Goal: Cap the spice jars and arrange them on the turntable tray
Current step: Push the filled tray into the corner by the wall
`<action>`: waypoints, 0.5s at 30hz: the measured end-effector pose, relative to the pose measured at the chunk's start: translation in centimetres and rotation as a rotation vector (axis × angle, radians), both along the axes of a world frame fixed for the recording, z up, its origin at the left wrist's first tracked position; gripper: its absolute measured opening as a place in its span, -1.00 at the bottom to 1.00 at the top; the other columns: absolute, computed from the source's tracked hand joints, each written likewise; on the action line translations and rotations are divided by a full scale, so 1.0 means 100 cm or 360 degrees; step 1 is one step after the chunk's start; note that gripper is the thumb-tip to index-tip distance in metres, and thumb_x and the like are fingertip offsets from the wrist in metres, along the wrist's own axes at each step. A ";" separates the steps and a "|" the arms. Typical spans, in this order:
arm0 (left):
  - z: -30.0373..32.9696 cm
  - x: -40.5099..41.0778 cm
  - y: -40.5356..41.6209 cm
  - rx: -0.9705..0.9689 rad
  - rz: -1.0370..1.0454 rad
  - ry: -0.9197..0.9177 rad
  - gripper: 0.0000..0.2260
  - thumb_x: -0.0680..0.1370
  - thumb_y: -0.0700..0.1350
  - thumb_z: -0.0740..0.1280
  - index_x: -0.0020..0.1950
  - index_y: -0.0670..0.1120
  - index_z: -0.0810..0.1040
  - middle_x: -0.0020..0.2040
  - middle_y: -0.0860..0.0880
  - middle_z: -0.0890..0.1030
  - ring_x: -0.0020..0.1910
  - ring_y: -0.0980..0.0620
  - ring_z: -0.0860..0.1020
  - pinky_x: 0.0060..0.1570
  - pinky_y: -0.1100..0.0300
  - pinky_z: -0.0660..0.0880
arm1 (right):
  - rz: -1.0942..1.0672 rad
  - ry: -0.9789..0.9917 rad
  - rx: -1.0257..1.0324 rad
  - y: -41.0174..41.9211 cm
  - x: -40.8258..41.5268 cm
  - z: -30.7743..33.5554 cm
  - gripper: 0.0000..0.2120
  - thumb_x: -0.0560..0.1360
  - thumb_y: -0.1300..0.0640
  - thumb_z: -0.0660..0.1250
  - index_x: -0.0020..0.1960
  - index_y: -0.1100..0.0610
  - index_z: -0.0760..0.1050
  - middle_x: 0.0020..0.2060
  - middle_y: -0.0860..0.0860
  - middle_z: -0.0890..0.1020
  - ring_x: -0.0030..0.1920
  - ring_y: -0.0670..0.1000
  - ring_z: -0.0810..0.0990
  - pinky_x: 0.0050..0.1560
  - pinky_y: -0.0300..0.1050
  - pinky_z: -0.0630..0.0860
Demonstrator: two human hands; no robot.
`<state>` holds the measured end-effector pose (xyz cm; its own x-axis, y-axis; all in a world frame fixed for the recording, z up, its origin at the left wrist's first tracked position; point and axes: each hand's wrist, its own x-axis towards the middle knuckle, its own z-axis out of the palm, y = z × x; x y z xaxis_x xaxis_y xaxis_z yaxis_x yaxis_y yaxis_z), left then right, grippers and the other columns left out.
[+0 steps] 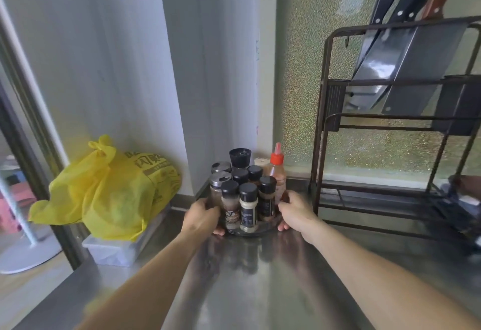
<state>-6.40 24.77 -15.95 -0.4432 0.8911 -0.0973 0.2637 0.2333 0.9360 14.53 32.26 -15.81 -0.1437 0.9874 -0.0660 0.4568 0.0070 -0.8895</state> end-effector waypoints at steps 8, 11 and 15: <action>0.028 0.023 -0.040 -0.0078 0.0131 0.0051 -0.48 0.43 0.07 0.21 0.31 -0.18 0.44 0.14 -0.20 0.67 0.06 -0.23 0.68 0.13 -0.18 0.63 | -0.0171 -0.0466 0.0172 -0.052 0.014 0.021 -0.85 0.65 0.06 0.12 0.10 0.14 0.36 -0.02 0.13 0.65 -0.13 0.14 0.71 -0.15 -0.02 0.60; 0.042 0.046 -0.078 -0.0022 0.0116 0.0585 -0.55 0.60 0.02 0.19 0.42 -0.19 0.39 0.35 -0.20 0.54 0.32 -0.24 0.52 0.29 -0.07 0.48 | -0.0149 -0.0699 0.0348 -0.098 0.032 0.036 -0.67 0.65 0.00 0.15 0.31 0.17 0.42 0.20 0.13 0.59 0.19 0.17 0.60 0.07 0.00 0.50; 0.043 0.077 -0.139 0.0165 -0.0033 0.0994 -0.68 0.65 0.06 0.19 0.34 -0.06 0.45 0.30 -0.08 0.54 0.33 -0.15 0.48 0.22 -0.03 0.42 | -0.0063 -0.0972 0.0532 -0.176 0.071 0.047 -0.60 0.65 -0.09 0.15 0.36 0.12 0.43 0.27 0.08 0.56 0.25 0.14 0.55 0.12 0.02 0.48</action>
<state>1.26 10.84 -11.60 -0.3711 0.8910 0.2614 0.7710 0.1387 0.6215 21.63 14.70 -11.12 -0.1412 0.9726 0.1850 0.8801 0.2089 -0.4264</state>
